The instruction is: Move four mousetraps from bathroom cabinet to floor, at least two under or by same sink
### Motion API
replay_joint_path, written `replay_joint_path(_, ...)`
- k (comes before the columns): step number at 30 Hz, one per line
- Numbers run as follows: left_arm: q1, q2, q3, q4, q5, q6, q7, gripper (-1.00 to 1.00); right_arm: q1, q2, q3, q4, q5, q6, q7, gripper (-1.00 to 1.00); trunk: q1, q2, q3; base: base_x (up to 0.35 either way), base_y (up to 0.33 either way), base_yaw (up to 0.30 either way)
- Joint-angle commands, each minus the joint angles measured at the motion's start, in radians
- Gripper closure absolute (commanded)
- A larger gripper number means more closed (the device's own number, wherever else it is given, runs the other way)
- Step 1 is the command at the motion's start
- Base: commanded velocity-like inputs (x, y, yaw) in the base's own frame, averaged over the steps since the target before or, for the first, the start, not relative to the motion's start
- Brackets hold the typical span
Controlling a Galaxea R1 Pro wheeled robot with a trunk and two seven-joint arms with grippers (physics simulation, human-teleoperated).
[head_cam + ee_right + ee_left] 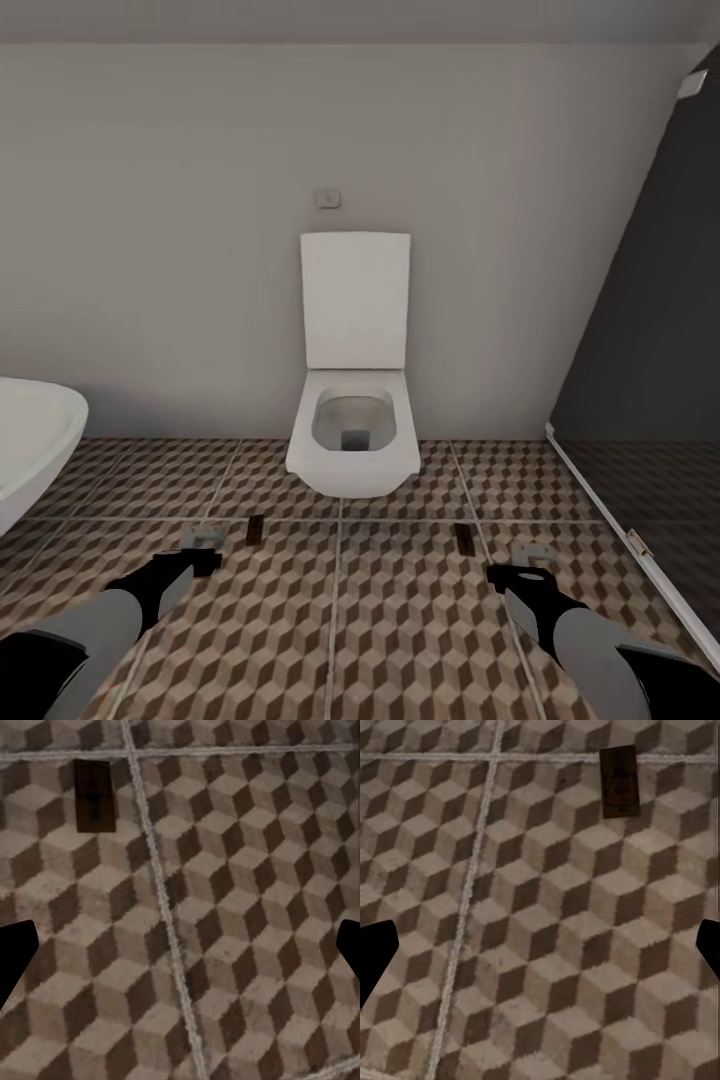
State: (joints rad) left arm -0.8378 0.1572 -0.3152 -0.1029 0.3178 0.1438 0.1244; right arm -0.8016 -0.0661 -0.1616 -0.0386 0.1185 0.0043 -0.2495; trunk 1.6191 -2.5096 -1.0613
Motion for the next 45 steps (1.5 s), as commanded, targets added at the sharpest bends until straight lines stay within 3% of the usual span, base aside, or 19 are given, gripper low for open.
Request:
replay_joint_path(1,0.000,0.000,-0.009,-0.003,0.009,0.006,0.004,-1.00,0.000,0.000,-0.009,0.000,0.010,0.001,-0.002,-1.00,-0.001,0.000,0.003,0.000,0.000,0.000)
replay_joint_path(13,0.000,0.002,-0.009,0.053,0.015,0.004,0.004,-1.00,0.000,0.002,-0.009,0.010,0.006,0.004,-0.001,-1.00,-0.006,0.003,0.050,0.000,0.000,0.000)
replay_joint_path(23,0.008,0.004,-0.009,0.093,0.017,-0.048,0.002,-1.00,0.000,-0.004,-0.008,0.034,0.004,0.006,0.000,-1.00,-0.011,0.005,0.088,0.000,0.000,0.000)
replay_joint_path(36,0.009,-0.002,-0.008,0.099,0.017,-0.058,-0.013,-1.00,-0.001,-0.052,-0.007,0.068,0.003,0.007,0.001,-1.00,-0.016,0.008,0.138,0.000,0.000,0.000)
replay_joint_path(42,0.010,-0.002,-0.007,0.100,0.019,-0.059,-0.018,-1.00,-0.004,-0.061,-0.007,0.070,0.003,0.007,0.000,-1.00,-0.019,0.010,0.162,0.000,0.000,0.000)
replay_joint_path(45,0.013,-0.001,-0.007,0.100,0.022,-0.059,-0.019,-1.00,-0.004,-0.065,-0.007,0.070,0.003,0.007,0.000,-1.00,-0.031,0.031,0.171,0.000,0.000,0.000)
